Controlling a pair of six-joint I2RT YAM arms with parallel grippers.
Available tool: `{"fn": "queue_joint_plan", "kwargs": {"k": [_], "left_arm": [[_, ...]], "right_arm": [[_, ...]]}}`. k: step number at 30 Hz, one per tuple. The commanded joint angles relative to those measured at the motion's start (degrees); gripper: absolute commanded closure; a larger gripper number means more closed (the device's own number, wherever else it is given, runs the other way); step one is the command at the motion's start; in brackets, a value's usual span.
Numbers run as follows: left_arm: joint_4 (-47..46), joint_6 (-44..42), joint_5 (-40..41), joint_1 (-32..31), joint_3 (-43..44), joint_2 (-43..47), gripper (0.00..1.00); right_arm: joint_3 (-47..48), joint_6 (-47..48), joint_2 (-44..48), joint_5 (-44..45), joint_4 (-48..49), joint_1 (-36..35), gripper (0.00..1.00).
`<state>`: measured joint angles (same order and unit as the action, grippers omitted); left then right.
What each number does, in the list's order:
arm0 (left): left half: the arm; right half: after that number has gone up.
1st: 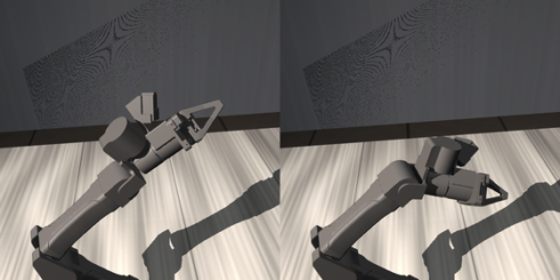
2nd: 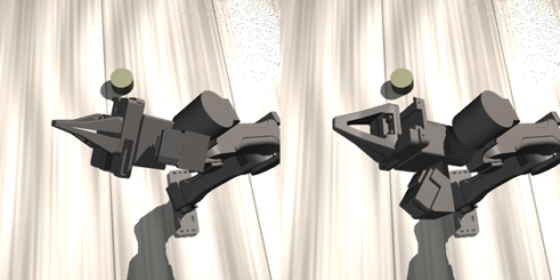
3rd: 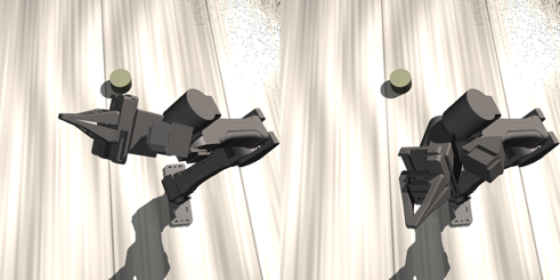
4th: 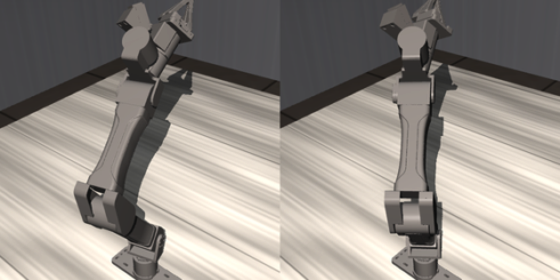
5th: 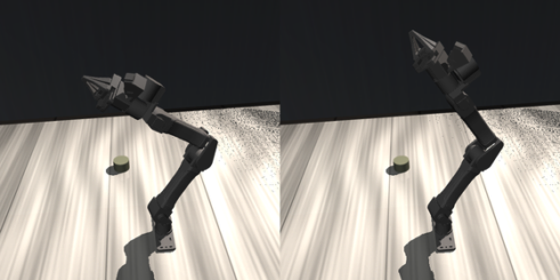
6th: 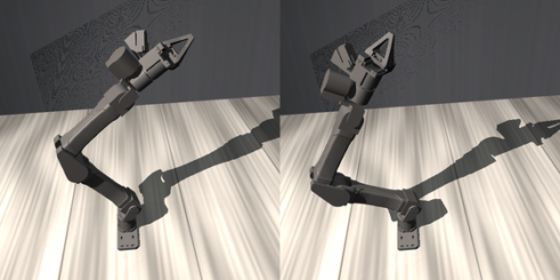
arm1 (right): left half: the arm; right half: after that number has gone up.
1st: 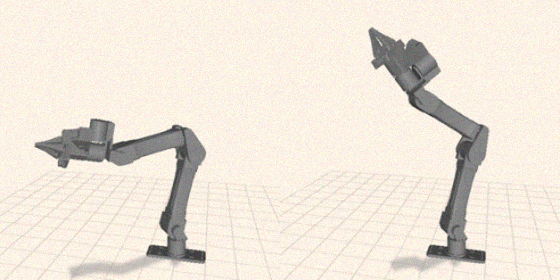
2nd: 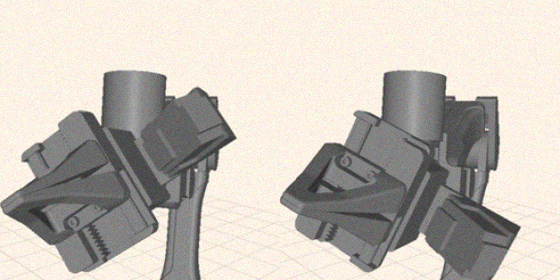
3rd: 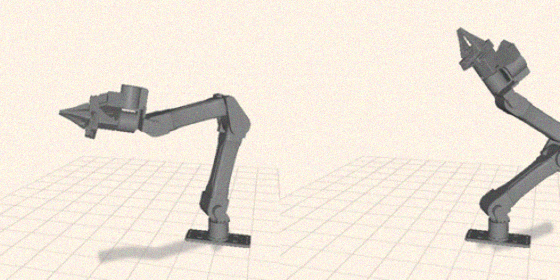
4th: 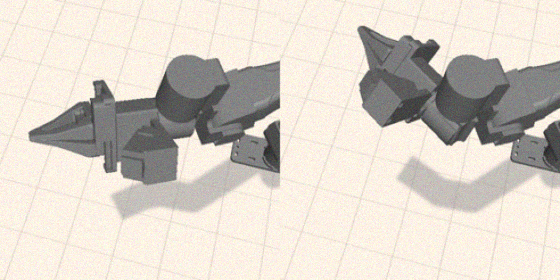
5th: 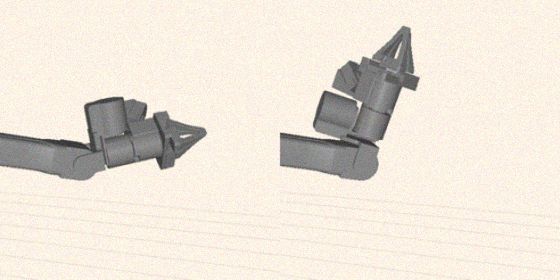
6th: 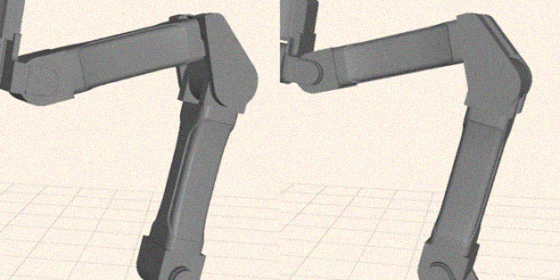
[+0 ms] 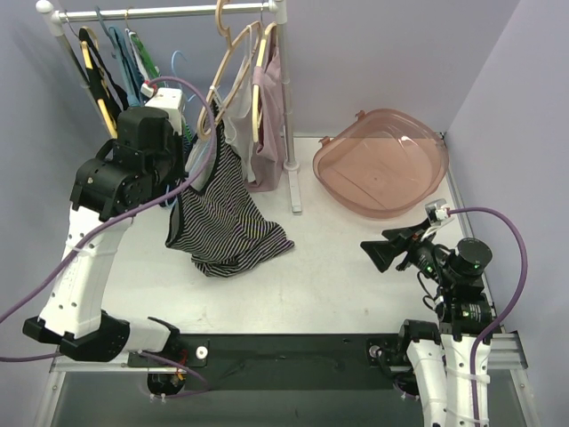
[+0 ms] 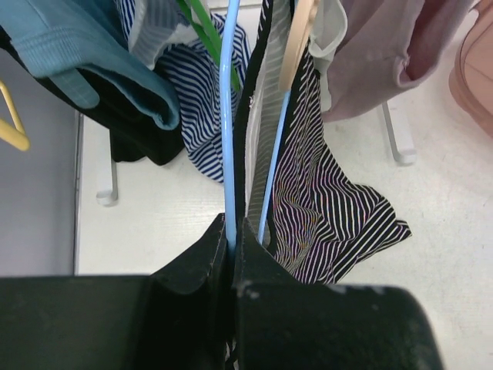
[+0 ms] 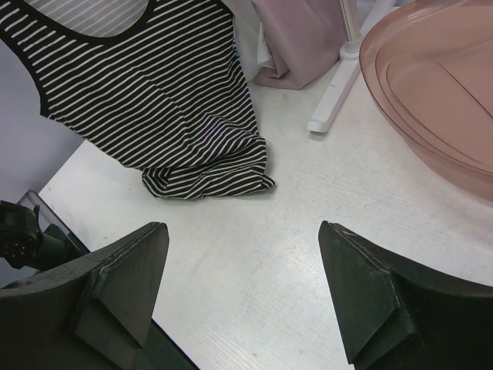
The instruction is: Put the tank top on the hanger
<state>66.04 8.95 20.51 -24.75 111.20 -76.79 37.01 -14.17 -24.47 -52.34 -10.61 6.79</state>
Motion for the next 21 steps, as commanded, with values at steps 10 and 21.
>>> {"fn": "queue_joint_plan", "kwargs": {"k": [10,21], "left_arm": [[-9.79,1.33,-3.46,5.94,12.01,-8.01,1.00],[-8.47,3.52,-6.44,7.08,21.25,-12.85,1.00]], "right_arm": [[-1.42,-2.08,2.14,-0.40,3.49,1.21,0.19],[-3.35,-3.84,3.72,-0.22,5.34,2.18,0.19]]}}
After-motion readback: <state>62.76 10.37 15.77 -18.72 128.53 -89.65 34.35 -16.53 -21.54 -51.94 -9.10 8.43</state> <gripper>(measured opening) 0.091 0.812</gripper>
